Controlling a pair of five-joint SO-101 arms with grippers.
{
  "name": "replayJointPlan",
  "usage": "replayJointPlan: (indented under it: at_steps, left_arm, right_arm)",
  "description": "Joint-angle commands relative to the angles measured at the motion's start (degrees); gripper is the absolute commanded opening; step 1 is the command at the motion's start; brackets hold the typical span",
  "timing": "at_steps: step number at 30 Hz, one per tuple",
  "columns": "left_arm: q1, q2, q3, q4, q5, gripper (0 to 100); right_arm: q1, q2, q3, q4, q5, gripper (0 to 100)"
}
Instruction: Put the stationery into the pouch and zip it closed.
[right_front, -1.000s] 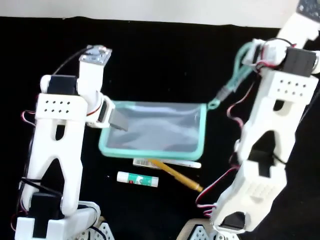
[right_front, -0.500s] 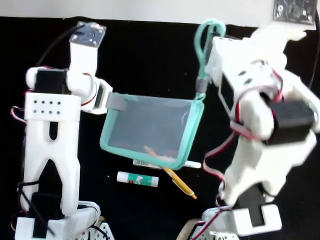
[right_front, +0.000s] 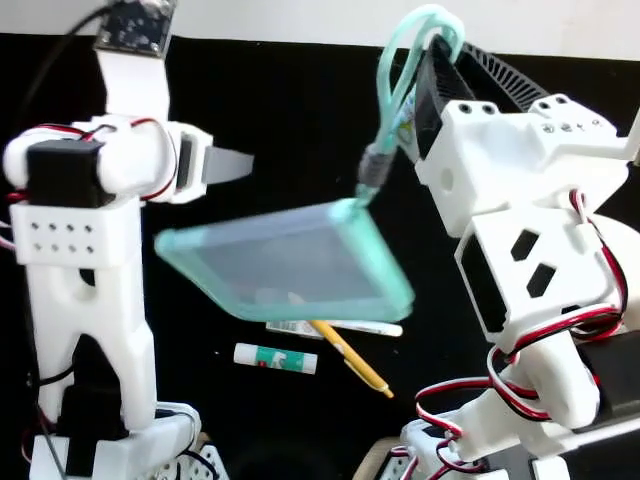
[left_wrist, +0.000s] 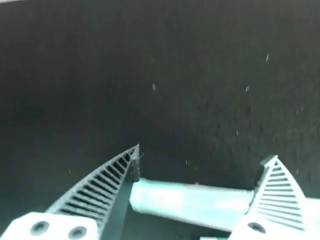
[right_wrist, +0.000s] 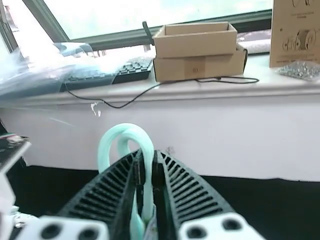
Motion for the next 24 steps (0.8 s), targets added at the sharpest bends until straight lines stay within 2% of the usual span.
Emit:
replayJointPlan:
  at_steps: [1,12,15,20,24]
  left_arm:
    - [-1.54,-0.66,-4.09,1.32,0.53,38]
    - [-2.07,-0.66,-4.0,1.41,2.46,38]
    - [-5.76,-0.66,-4.18,1.49,2.46,38]
    - [-15.69,-0.75,-4.09,2.37,2.46,38]
    - [-19.82,-2.59,-3.74,2.46,2.46,38]
  right_arm:
    - [-2.86,-1.01,-1.27,-2.07,0.88,0.5]
    - [-11.3,3.65,-1.36,-6.11,0.97,0.5]
    - [-14.11,5.49,-1.36,-6.46,0.97,0.5]
    - [-17.54,8.92,-1.98,-8.66,0.97,0.5]
    - [-20.53,13.76,-9.1,-8.84,0.97,0.5]
